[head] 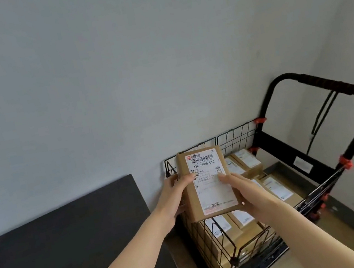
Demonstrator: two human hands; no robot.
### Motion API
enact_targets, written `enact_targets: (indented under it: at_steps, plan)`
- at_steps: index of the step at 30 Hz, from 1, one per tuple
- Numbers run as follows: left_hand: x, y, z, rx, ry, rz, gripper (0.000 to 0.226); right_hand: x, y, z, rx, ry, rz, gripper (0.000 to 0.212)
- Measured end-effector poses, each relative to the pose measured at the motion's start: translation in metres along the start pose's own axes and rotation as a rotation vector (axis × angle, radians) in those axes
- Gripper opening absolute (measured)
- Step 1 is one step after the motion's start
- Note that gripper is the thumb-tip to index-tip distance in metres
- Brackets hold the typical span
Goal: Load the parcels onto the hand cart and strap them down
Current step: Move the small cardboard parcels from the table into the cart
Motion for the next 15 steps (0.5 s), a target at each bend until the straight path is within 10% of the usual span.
enact_targets:
  at_steps: [15]
  plan:
    - [-0.022,-0.195,0.129,-0.249,-0.237,-0.194,0.05,-0.029,-0.126,-0.174,0.283,-0.024,0.158,0.044]
Point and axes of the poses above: each hand's wrist, its own y-axis away from the middle knuckle, its own z-axis out of the palm, x = y × z, the point moved 5 cm from there along -y, towards the middle knuckle, and after that the axes turned 4 degrees about z, right-handed, at the moved point
